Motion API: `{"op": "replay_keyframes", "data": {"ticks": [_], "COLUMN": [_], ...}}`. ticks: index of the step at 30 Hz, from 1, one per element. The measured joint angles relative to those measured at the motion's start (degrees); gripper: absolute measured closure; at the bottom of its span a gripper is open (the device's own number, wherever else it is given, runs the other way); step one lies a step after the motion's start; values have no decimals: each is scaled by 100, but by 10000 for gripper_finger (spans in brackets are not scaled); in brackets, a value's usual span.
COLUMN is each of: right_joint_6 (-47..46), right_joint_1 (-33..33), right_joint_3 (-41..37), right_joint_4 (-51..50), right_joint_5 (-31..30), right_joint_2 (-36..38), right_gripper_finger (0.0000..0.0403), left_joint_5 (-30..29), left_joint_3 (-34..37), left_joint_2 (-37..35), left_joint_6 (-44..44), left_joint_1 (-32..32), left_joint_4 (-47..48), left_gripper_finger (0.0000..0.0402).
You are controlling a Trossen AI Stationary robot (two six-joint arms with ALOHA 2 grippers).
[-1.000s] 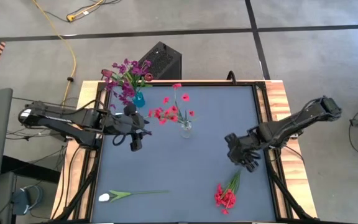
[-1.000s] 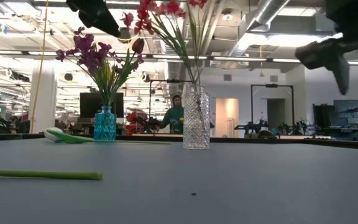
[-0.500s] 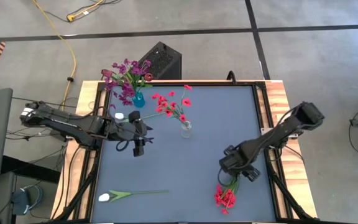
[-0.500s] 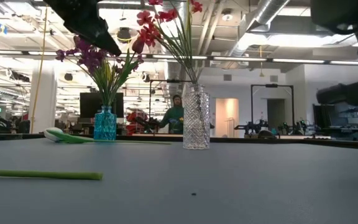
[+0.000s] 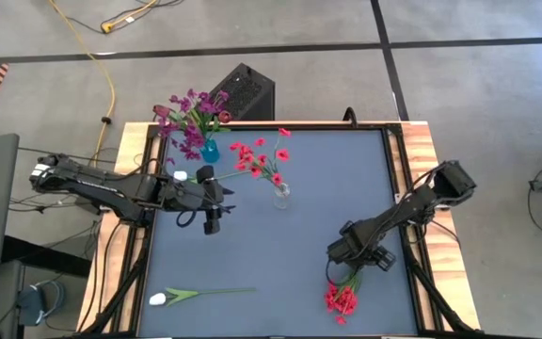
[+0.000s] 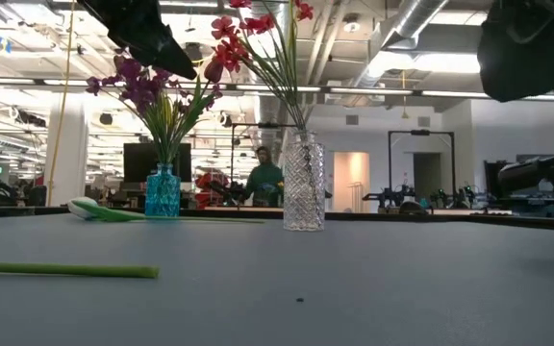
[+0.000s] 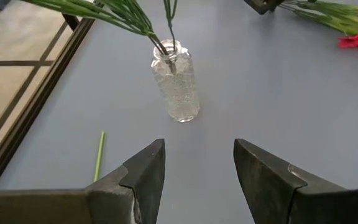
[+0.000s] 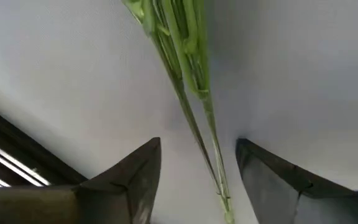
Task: Sort flowers into vase by color
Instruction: Put the red flowers into the transparent vase
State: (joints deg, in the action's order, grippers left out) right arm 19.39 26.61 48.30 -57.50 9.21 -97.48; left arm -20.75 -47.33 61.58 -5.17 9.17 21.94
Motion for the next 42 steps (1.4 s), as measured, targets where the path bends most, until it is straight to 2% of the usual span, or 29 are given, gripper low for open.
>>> {"op": "replay_keyframes", "data": {"ticks": [3, 9, 10, 17, 22, 26, 32, 37, 42], "right_joint_6": [0, 57, 101, 164, 168, 167, 149, 270, 685], "right_joint_1": [27, 30, 35, -88, -356, -625, -982, -1444, -1920], "right_joint_3": [103, 505, 605, 930, 615, 12, -932, -1462, -1799], "right_joint_4": [-63, -365, -389, -202, 1035, 2559, 4992, 6141, 6832], "right_joint_5": [-59, -34, -11, -2, 76, 119, 120, 80, 77], "right_joint_2": [-57, 31, 113, 1025, 2126, 3078, 4101, 4365, 4303], "right_gripper_finger": [221, 367, 380, 362, 381, 381, 371, 378, 380], "left_joint_5": [2, -8, -15, -33, 101, 325, 1284, 1589, 1580], "left_joint_3": [0, 0, 2, 0, 36, 560, 1599, 2204, 2417], "left_joint_2": [0, 0, 0, 0, 0, 0, 2, 3, 2], "left_joint_6": [2, 2, 2, 43, 28, 214, 626, 880, 1012], "left_joint_1": [0, 0, 0, 0, 1, 9, -46, -50, -107], "left_joint_4": [0, -7, -9, -66, -167, -1177, -3233, -4738, -5364], "left_gripper_finger": [222, 222, 222, 222, 222, 222, 222, 221, 221]}}
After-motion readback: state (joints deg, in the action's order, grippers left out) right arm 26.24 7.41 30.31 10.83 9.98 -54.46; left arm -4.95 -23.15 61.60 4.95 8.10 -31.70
